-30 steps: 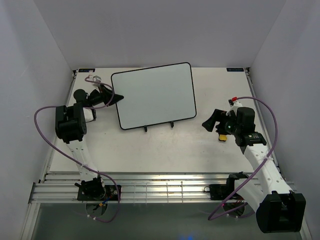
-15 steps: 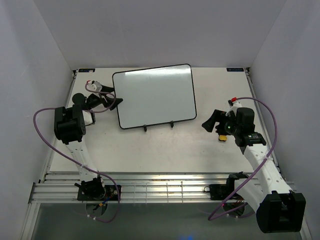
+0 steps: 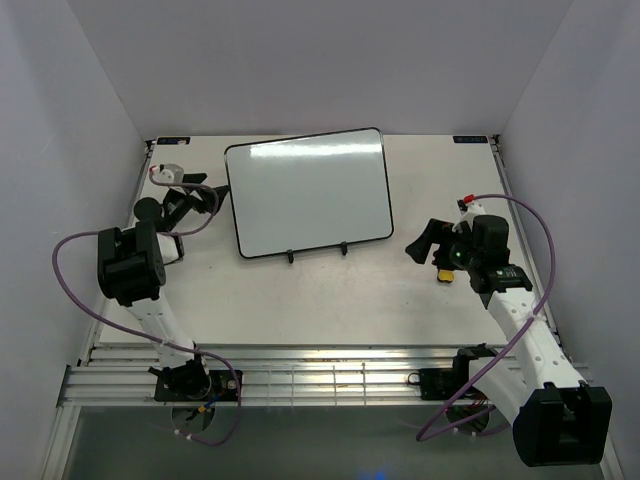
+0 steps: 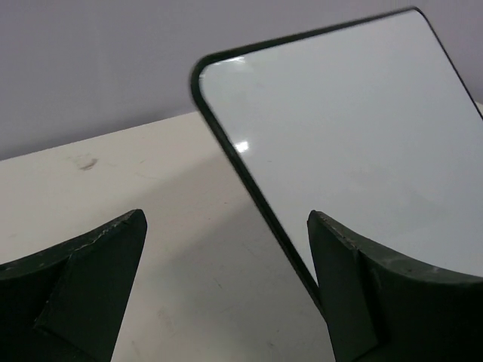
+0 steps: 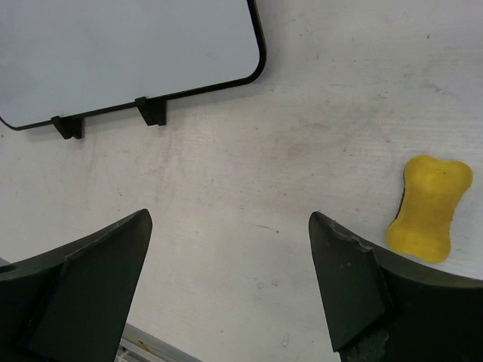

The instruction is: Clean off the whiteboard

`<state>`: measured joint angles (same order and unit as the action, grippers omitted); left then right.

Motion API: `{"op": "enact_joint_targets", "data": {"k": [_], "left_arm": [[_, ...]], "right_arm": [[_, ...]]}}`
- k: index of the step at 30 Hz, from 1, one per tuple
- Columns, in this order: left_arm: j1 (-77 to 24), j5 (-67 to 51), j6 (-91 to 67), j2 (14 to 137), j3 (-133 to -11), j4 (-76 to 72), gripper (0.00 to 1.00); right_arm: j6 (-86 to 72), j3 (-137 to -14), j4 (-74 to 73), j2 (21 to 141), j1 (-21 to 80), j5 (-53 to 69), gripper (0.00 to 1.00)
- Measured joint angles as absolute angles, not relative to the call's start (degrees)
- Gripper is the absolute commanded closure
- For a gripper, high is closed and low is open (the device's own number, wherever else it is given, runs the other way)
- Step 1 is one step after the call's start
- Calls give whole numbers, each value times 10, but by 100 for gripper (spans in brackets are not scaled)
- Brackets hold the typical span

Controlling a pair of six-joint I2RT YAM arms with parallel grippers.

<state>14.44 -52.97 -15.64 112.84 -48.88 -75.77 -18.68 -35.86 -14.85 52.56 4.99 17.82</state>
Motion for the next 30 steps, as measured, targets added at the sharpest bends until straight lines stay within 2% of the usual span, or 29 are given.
{"op": "enact_joint_targets", "data": {"k": [10, 19, 25, 30], "left_arm": [[163, -212, -316, 973, -360, -731, 2], [159, -81, -408, 751, -396, -394, 2], [137, -21, -342, 674, -503, -112, 2], [118, 48, -266, 621, -564, 24, 2]], "right_arm": [[-173, -413, -176, 522, 50, 102, 10], [-156, -463, -206, 522, 50, 57, 10], [-142, -505, -236, 549, 60, 39, 10], [-129, -544, -276, 571, 91, -4, 10]]}}
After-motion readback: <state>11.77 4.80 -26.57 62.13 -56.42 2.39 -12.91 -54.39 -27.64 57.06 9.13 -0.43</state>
